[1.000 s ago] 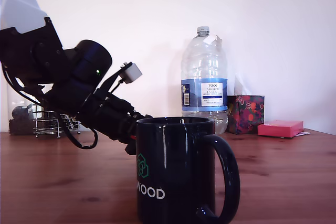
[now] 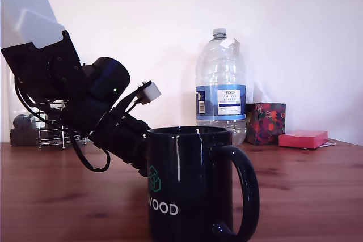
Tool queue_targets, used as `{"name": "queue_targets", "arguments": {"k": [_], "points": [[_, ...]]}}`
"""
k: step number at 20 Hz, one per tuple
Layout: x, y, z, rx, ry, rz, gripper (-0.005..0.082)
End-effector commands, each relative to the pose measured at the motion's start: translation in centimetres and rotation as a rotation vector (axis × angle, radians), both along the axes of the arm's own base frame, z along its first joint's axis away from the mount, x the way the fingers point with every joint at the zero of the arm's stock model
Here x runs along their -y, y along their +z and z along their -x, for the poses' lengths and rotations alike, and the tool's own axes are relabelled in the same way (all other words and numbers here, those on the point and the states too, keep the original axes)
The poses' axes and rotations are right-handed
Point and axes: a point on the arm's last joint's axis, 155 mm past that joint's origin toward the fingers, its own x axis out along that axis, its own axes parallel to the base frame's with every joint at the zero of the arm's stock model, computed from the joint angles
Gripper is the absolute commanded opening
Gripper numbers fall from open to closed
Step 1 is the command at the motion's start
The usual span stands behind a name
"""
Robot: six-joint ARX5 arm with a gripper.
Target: Pick up the coffee capsules from the table one by one and drop them inside the nearest coffee cup
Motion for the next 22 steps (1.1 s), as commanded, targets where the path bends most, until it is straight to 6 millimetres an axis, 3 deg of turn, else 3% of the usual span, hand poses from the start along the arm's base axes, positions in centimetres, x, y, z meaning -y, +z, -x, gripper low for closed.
{"name": "queue_targets", "arguments": {"k": [1,4,9,16,22], "points": [[-0.2,-1.5,0.3,-0.029,0.0,-0.016,0.0194],[-0.3,-1.1,0.1,-0.022,0.002,-0.011,0.014],[-0.3,0.8,-0.1,-0.015,0.02,0.008,0.0141],[-0.9,5.6,0.9,0.005,0.022,0.022,0.0141],[-2.1,10.0,3.5,0.055,0.022,0.054,0.0141]]}}
